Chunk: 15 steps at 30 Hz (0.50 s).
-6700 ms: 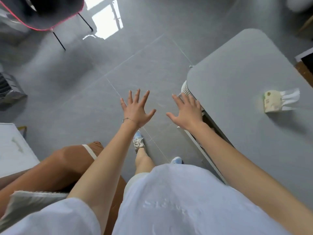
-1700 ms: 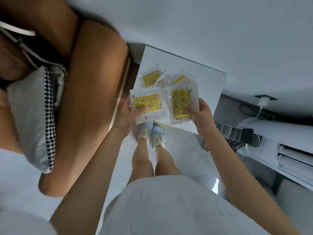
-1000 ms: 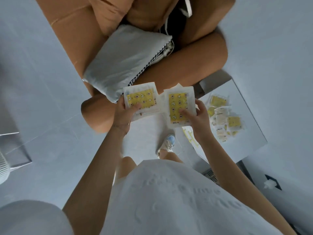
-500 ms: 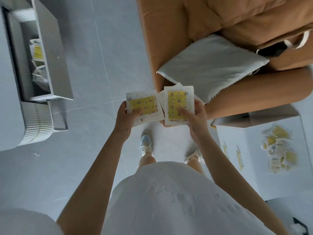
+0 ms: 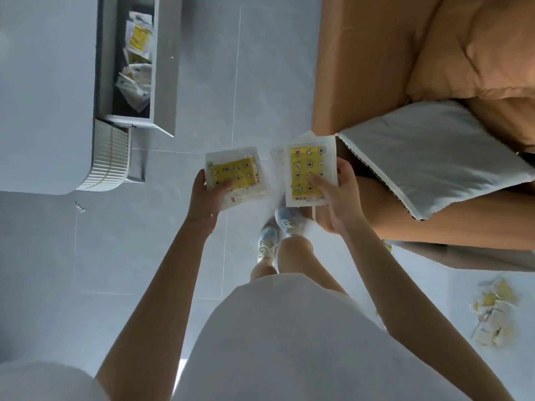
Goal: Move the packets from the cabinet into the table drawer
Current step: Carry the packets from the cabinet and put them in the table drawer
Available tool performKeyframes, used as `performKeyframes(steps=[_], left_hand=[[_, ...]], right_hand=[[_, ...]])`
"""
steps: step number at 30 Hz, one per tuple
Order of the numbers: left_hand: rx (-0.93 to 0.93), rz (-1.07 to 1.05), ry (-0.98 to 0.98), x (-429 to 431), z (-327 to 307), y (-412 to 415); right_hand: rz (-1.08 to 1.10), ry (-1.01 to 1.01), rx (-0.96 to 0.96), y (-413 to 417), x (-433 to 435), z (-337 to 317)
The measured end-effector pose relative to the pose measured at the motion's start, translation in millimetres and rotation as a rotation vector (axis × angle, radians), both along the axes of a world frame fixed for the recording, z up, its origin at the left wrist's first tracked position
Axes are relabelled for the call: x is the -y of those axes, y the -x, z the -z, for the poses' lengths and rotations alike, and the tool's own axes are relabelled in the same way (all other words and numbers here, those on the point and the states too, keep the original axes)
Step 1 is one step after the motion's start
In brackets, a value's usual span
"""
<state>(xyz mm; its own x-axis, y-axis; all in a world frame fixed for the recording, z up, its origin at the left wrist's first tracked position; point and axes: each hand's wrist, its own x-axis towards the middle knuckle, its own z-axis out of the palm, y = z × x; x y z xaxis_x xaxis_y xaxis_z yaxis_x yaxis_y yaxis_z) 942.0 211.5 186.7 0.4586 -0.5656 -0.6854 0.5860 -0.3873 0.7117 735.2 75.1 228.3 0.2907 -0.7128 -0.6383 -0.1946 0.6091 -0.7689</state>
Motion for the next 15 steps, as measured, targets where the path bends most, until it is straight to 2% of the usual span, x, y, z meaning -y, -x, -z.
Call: performKeyframes(steps=[7, 15], left_hand=[[-0.050, -0.202, 0.035, 11.9, 3.3, -49.3], [-0.133, -0.449, 0.026, 84.6, 3.1, -119.0]], right_hand=[[-0.135, -0.019, -0.048, -72.5, 53.2, 13.4], [-0.312, -0.040, -0.072, -176.8, 152.5, 14.9]])
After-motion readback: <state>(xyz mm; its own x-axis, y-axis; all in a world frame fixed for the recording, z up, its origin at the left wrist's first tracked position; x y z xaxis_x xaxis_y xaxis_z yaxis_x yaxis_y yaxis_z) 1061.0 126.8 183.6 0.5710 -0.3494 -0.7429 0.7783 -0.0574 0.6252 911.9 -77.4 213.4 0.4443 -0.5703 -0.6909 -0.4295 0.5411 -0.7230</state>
